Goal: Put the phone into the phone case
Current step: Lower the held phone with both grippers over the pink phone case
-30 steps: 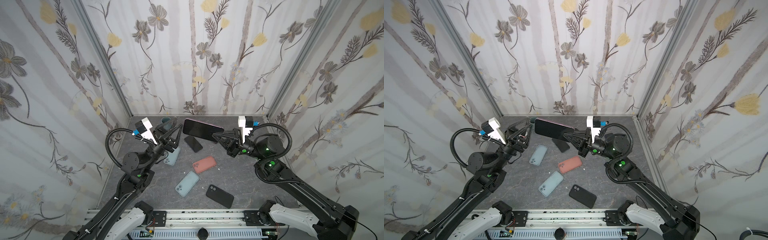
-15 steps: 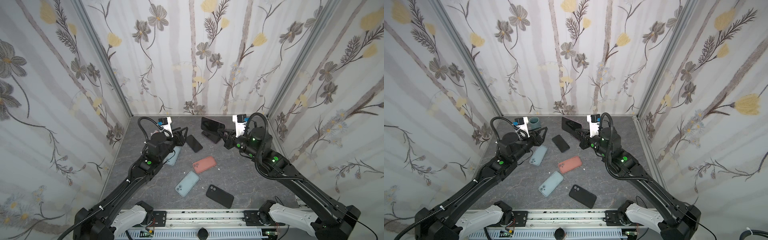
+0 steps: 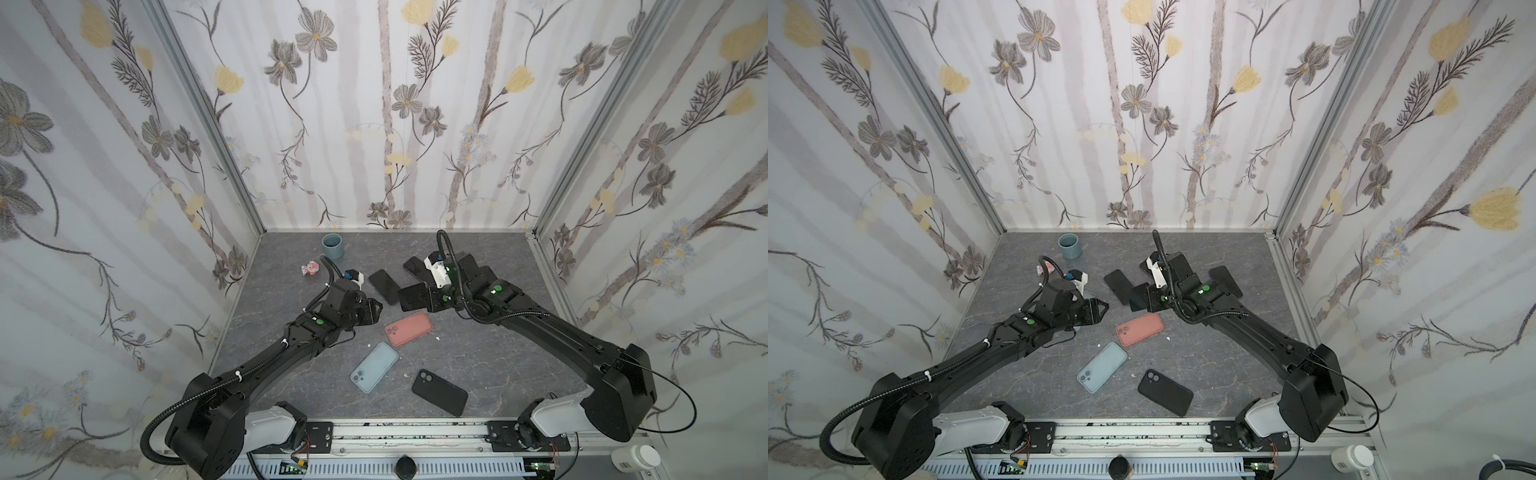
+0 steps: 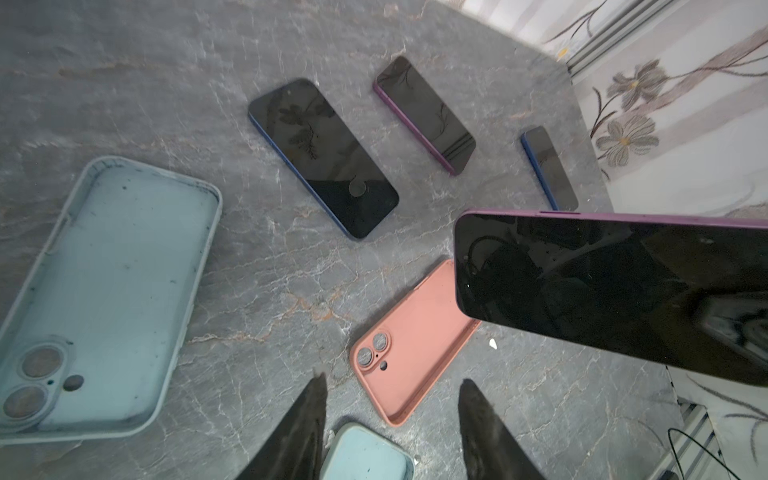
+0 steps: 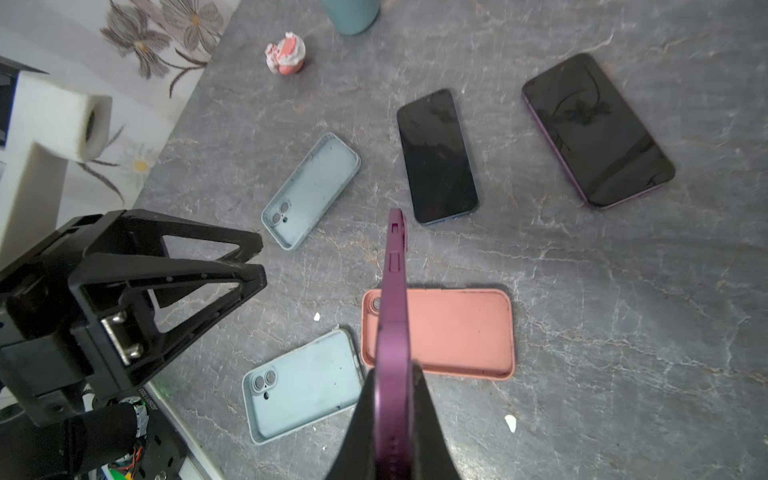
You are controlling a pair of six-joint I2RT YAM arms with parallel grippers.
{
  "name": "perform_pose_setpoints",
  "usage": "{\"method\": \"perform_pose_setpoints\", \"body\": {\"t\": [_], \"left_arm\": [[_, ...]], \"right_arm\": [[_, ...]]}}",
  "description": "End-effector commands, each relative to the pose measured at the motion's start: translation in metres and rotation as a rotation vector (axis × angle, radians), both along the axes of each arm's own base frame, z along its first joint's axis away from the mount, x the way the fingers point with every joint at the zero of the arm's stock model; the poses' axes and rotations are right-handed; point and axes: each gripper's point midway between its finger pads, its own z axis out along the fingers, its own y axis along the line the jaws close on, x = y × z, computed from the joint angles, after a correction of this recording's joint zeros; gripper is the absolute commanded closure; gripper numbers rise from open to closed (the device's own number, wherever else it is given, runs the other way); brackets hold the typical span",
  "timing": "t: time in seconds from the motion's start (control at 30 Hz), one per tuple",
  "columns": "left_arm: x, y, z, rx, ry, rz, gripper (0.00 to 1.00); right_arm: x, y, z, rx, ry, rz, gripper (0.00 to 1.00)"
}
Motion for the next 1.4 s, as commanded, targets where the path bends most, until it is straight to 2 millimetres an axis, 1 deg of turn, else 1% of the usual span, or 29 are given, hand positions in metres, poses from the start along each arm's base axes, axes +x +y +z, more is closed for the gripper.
{"method": "perform_pose_setpoints", "body": {"t": [0.0,0.23,0.43,0.47,0.5,0.57,0.63,0.73,0.83,0.9,0.97,1.1,1.2,1.37], "left_arm": [[-0.002,-0.009,-0.013,-0.004,0.041,-0.035,0.49],[-0.005,-0.021,-0.049,0.046,0.146,-0.082,0.49],[-0.013,-0.031,-0.074,0.065,0.219,-0.122,0.5],[-0.015,-0.033,-0.077,0.066,0.23,-0.128,0.52],[-0.015,-0.037,-0.079,0.058,0.238,-0.138,0.59],[-0.018,-0.044,-0.084,0.036,0.263,-0.157,0.63],[-0.02,-0.05,-0.089,0.034,0.28,-0.169,0.64],[-0.02,-0.053,-0.099,0.047,0.296,-0.175,0.66],[-0.019,-0.056,-0.107,0.05,0.314,-0.183,0.7],[-0.021,-0.059,-0.11,0.046,0.327,-0.19,0.73],[-0.021,-0.064,-0.11,0.028,0.335,-0.205,0.77],[-0.021,-0.073,-0.11,0.007,0.334,-0.219,0.82],[-0.018,-0.077,-0.111,0.004,0.331,-0.216,0.82],[-0.017,-0.092,-0.11,-0.01,0.325,-0.23,0.83]], "right_arm": [[-0.005,0.006,-0.006,0.019,0.042,0.02,1.0],[-0.003,0.0,-0.03,-0.034,0.098,-0.001,1.0],[-0.008,-0.004,-0.053,-0.071,0.162,-0.003,1.0],[-0.008,-0.004,-0.055,-0.072,0.168,-0.002,1.0],[-0.008,-0.005,-0.057,-0.072,0.175,-0.005,1.0],[-0.007,-0.008,-0.061,-0.07,0.188,-0.015,1.0],[-0.005,-0.01,-0.063,-0.067,0.196,-0.031,1.0],[-0.005,-0.014,-0.065,-0.063,0.202,-0.051,1.0],[-0.007,-0.022,-0.068,-0.07,0.205,-0.072,1.0],[-0.007,-0.027,-0.068,-0.07,0.203,-0.088,1.0],[-0.006,-0.032,-0.067,-0.065,0.199,-0.106,1.0],[-0.006,-0.04,-0.064,-0.051,0.195,-0.131,1.0],[-0.006,-0.051,-0.064,-0.045,0.194,-0.152,1.0],[-0.003,-0.077,-0.061,-0.025,0.186,-0.215,1.0]]}}
